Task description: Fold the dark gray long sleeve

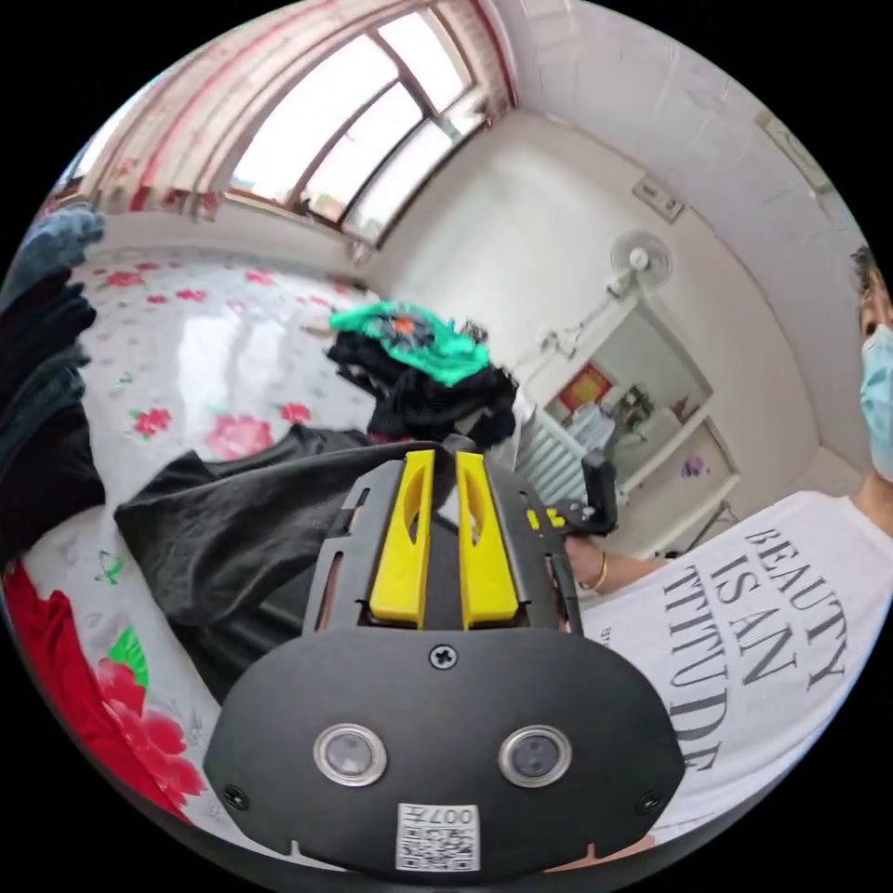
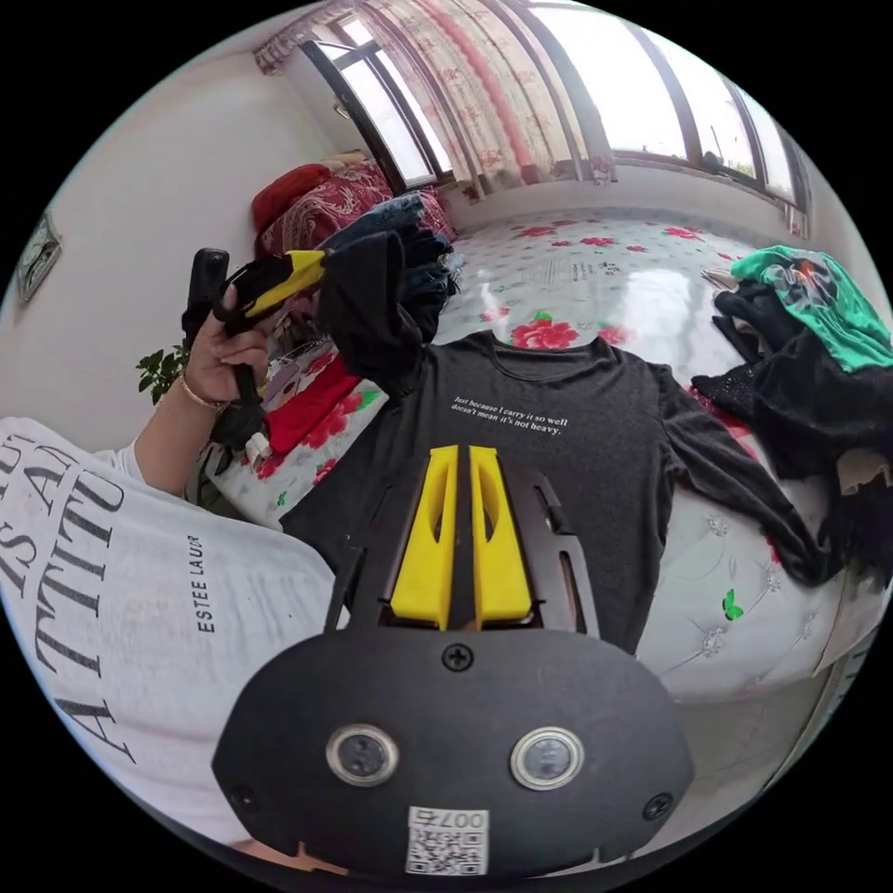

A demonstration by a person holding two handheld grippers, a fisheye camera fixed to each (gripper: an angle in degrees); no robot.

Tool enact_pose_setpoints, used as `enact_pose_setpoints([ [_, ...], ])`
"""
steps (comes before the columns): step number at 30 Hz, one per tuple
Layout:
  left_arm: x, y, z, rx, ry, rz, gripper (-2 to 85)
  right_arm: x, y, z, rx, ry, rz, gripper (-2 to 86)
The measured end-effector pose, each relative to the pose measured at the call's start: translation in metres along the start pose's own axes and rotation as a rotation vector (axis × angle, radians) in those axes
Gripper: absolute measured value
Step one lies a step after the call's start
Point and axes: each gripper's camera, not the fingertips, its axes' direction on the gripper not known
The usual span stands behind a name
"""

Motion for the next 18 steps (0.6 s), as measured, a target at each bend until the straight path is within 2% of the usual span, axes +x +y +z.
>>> enact_pose_setpoints([
  [2, -0.001, 0.013, 0.045, -0.135, -0.053, -0.026, 8.0, 0.012, 0.007, 0.002, -0.023, 0.009, 0.045, 2.2],
  [4, -0.008, 0.032, 0.054, -0.167, -0.143, -0.062, 8.0, 0.031, 0.017, 0.006, -0.049, 0.016, 0.114, 3.4],
  [8, -0.046, 0.081, 0.045, -0.323, -0.447, -0.205, 7.8, 0.057, 0.024, 0.021, -0.107, 0.017, 0.191, 4.6],
  [11, -0.074, 0.106, 0.029, -0.385, -0.599, -0.352, 7.8, 0.074, 0.016, 0.042, -0.161, 0.026, 0.217, 5.3],
  [18, -0.104, 0.101, 0.05, -0.452, -0.706, -0.45, 8.0, 0.086, -0.022, 0.103, -0.348, 0.063, 0.122, 7.0],
])
